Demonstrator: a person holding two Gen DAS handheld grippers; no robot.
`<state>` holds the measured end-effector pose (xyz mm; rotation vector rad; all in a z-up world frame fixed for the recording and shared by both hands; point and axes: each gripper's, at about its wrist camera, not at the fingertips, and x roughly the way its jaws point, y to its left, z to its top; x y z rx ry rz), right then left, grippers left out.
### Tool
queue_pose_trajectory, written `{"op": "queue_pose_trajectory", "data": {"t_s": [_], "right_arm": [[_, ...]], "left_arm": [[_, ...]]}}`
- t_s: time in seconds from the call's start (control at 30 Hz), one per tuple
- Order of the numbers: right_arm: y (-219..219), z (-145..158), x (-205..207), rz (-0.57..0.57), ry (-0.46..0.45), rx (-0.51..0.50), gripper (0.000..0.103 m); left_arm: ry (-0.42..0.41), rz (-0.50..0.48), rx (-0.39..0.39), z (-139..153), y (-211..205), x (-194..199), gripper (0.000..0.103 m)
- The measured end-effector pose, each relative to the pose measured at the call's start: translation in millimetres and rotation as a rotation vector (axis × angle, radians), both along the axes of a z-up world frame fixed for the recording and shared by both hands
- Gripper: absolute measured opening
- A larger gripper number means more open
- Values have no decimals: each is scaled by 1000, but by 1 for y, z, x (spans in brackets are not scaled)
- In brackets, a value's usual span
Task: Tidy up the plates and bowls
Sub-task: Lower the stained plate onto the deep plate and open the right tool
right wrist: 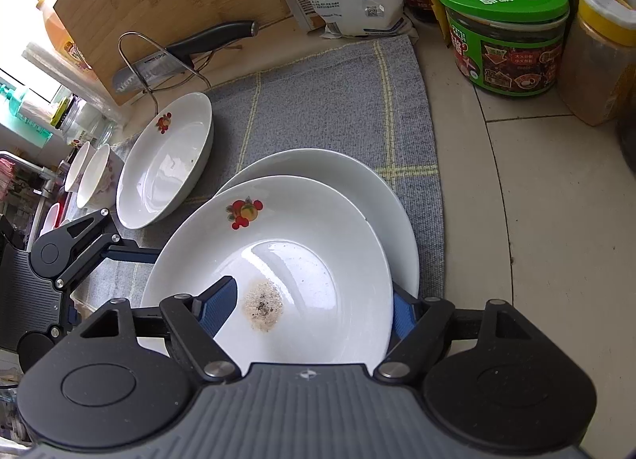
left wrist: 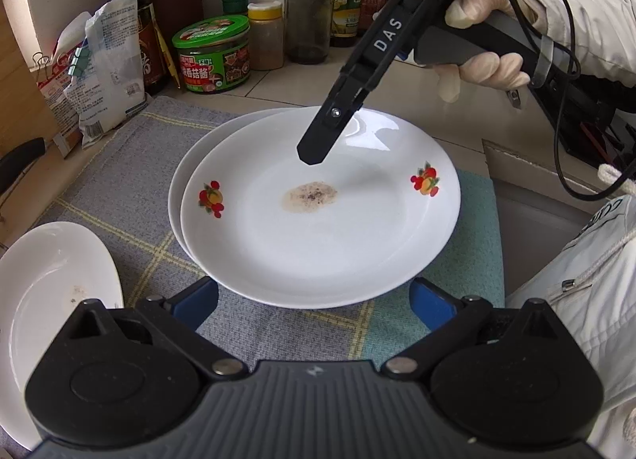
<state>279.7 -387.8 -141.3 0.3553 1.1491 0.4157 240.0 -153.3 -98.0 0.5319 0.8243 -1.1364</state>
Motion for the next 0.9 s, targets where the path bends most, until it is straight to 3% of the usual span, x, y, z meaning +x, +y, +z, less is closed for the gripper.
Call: {"op": "queue_pose_trajectory", "data": {"t_s": [0.37, 0.9], "right_arm": [[-12, 6, -7, -53, -17, 36, 85], [-4, 12, -16, -80, -39, -33, 87]], "left_arm": [[-8, -13, 8, 0, 1, 0, 101], [-29, 2, -24, 6, 13, -9, 101]]}}
